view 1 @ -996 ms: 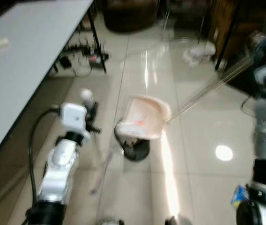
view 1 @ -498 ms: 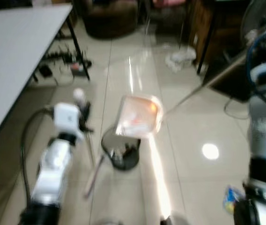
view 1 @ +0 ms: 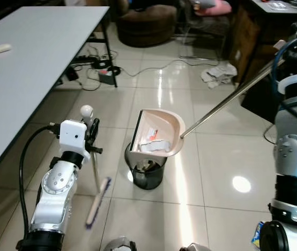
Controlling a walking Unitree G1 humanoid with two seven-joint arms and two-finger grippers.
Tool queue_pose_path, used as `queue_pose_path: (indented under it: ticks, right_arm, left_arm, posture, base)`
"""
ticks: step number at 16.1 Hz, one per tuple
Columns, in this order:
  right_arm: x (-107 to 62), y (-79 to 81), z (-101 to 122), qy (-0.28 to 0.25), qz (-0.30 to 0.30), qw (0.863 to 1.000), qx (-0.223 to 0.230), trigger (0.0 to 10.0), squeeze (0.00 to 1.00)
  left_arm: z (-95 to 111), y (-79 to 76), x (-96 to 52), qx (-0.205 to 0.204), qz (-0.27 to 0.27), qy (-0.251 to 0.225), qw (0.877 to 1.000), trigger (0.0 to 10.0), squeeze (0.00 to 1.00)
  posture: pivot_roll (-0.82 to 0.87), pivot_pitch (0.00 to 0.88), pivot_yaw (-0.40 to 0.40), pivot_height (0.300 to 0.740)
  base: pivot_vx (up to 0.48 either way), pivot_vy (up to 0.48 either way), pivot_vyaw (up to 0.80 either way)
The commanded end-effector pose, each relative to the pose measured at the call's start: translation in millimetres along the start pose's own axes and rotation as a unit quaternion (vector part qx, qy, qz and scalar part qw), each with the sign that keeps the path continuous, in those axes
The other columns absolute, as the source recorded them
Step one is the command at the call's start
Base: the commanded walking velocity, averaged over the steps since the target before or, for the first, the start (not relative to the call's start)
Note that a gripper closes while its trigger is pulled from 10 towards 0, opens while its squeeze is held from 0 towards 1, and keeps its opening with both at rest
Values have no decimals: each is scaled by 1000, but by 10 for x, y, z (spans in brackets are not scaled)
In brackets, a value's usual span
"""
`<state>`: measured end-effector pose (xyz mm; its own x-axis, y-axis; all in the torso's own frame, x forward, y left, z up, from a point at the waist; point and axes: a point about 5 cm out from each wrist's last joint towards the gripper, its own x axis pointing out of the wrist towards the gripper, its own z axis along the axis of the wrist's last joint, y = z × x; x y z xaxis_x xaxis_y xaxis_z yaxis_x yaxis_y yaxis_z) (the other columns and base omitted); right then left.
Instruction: Sweep floor
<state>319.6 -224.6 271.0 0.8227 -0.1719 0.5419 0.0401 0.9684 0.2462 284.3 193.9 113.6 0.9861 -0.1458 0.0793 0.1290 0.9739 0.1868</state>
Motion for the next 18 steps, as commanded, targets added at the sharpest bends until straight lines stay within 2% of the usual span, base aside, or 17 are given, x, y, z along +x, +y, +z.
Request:
queue_pose_path:
  ticks: [1,4,9,12,14,15,17,18]
  right_arm:
    - [36,32,88,-32,8,999,-1,10000,0]
    - [38,114,17,-43,32,999,-8,10000,0]
    - [132,276,-172,-64,88,993,-48,10000,0]
    - [123,384,-288,-70,128,987,-66,10000,0]
    - [90,649,-398,-79,198,974,-80,10000,0]
    - [77,708,-420,-78,213,970,-82,10000,0]
    - [-34,1005,-511,-85,290,949,-93,10000,0]
    - [-95,1100,-553,-87,317,940,-92,10000,0]
  left_arm:
    - [85,-5,6,8,-1,-18,1000,10000,0]
    - [92,-21,-18,13,-8,-15,1000,10000,0]
    - [104,36,-95,24,-9,-6,1000,10000,0]
    - [108,49,-163,30,-11,0,999,10000,0]
    - [125,62,-184,32,-11,2,999,10000,0]
    - [125,64,-183,32,-11,2,999,10000,0]
    - [130,40,-173,30,-11,4,999,10000,0]
    - [134,24,-173,28,-12,4,1000,10000,0]
  posture:
    - [29,72,67,740]
    - [51,94,71,740]
    - [90,137,73,740]
    - [117,155,80,740]
    - [112,162,82,740]
    - [109,162,83,740]
    - [107,163,81,740]
    - [107,161,78,740]
  base:
    - [0,0,0]
    - [0,0,0]
    - [0,0,0]
    - [0,0,0]
    - [0,0,0]
    - [0,0,0]
    - [0,0,0]
    - [0,0,0]
